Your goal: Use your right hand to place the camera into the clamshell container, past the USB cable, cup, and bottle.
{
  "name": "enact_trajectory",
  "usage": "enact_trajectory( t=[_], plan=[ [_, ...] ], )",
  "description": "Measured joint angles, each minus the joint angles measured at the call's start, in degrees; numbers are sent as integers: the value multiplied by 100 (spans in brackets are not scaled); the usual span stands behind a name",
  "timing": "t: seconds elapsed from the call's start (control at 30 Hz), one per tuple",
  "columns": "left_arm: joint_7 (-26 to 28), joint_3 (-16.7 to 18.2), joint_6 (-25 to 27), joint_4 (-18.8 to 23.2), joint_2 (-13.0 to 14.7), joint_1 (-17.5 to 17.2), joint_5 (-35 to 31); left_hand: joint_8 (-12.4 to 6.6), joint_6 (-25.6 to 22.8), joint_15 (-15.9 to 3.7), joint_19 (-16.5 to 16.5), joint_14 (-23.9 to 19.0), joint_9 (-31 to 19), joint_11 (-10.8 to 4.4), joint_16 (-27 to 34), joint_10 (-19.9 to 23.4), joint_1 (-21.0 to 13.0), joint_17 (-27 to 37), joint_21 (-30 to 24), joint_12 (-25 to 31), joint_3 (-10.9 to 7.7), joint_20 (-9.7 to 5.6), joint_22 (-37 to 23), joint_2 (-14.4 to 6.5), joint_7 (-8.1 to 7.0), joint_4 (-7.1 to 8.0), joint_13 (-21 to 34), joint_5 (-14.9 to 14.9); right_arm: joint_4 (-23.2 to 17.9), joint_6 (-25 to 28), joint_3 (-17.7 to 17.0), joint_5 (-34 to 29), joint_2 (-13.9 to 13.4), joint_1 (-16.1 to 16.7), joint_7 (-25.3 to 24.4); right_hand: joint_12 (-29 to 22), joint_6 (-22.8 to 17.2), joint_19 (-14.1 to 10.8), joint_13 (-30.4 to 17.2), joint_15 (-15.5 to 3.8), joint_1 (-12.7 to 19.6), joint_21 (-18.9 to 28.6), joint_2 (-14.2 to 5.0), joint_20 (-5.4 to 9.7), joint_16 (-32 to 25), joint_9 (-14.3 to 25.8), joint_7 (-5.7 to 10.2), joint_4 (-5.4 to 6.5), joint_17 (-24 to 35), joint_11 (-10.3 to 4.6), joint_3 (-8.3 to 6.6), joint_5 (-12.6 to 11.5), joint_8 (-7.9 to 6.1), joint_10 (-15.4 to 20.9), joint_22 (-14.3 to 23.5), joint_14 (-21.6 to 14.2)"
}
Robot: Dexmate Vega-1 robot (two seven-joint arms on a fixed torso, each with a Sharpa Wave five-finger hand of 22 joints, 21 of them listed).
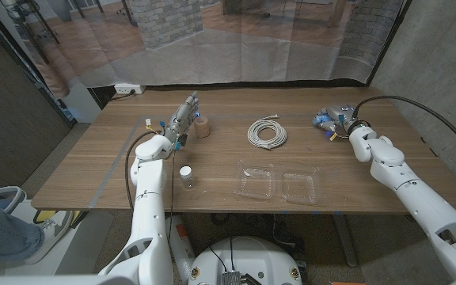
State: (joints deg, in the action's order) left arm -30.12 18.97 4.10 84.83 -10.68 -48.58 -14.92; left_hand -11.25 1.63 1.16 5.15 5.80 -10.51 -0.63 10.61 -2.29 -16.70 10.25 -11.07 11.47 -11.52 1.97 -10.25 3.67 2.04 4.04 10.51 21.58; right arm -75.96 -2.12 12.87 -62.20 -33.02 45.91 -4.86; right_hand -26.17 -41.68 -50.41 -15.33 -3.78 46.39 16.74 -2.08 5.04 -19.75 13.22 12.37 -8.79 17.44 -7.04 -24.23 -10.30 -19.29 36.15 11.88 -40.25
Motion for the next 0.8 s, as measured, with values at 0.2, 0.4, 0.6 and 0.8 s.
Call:
enact_trajectory(
  t=[0.2, 0.4, 0.6, 0.8],
  plan=[
    [-16, -10, -20, 7, 9, 5, 0, 0, 0, 0, 0, 0, 0, 0, 0, 0, 0, 0, 0, 0, 0, 0, 0, 0, 0, 0, 0, 0, -244, -19, -121, 30, -45, 143, -5, 0, 1, 0, 1, 0, -8, 0, -8, -1, 0, 17, 0, -6, 0, 9, 7, 5, 1, 52, 0, 0],
    [-30, -21, -59, 41, 11, 4, 1, 0, 0, 0, 0, 0, 0, 0, 0, 0, 0, 0, 0, 0, 23, 0, 0, 0, 0, 23, 0, 0, -626, -60, -313, 44, -122, 369, 19, 1, 2, 0, -3, 0, -15, 22, -15, -1, 0, 24, 0, -7, 28, 4, 7, 22, 5, 56, 23, 0],
    [-48, -41, -82, 120, 13, -32, 5, 0, 0, 0, 0, 0, 0, 0, 0, 0, 0, 0, 0, 0, 23, 0, 0, 0, 0, 23, 0, 0, -1021, -119, -494, 15, -195, 620, 46, 1, 3, 32, -28, 1, -15, 22, -15, 30, 1, 26, 0, 10, 52, 23, 39, 22, 22, 38, 26, 1],
    [-67, -52, -83, 181, 31, -55, 5, 0, 0, 0, 0, 0, 0, 0, 0, 0, 0, 0, 0, 0, 23, 0, 0, 0, 0, 23, 0, 0, -1289, -162, -615, -52, -233, 802, 100, -24, -21, 32, -28, 1, -15, 21, -15, 30, 2, 28, -22, 10, 54, 20, 39, 23, 27, 41, 26, 1]
  ],
)
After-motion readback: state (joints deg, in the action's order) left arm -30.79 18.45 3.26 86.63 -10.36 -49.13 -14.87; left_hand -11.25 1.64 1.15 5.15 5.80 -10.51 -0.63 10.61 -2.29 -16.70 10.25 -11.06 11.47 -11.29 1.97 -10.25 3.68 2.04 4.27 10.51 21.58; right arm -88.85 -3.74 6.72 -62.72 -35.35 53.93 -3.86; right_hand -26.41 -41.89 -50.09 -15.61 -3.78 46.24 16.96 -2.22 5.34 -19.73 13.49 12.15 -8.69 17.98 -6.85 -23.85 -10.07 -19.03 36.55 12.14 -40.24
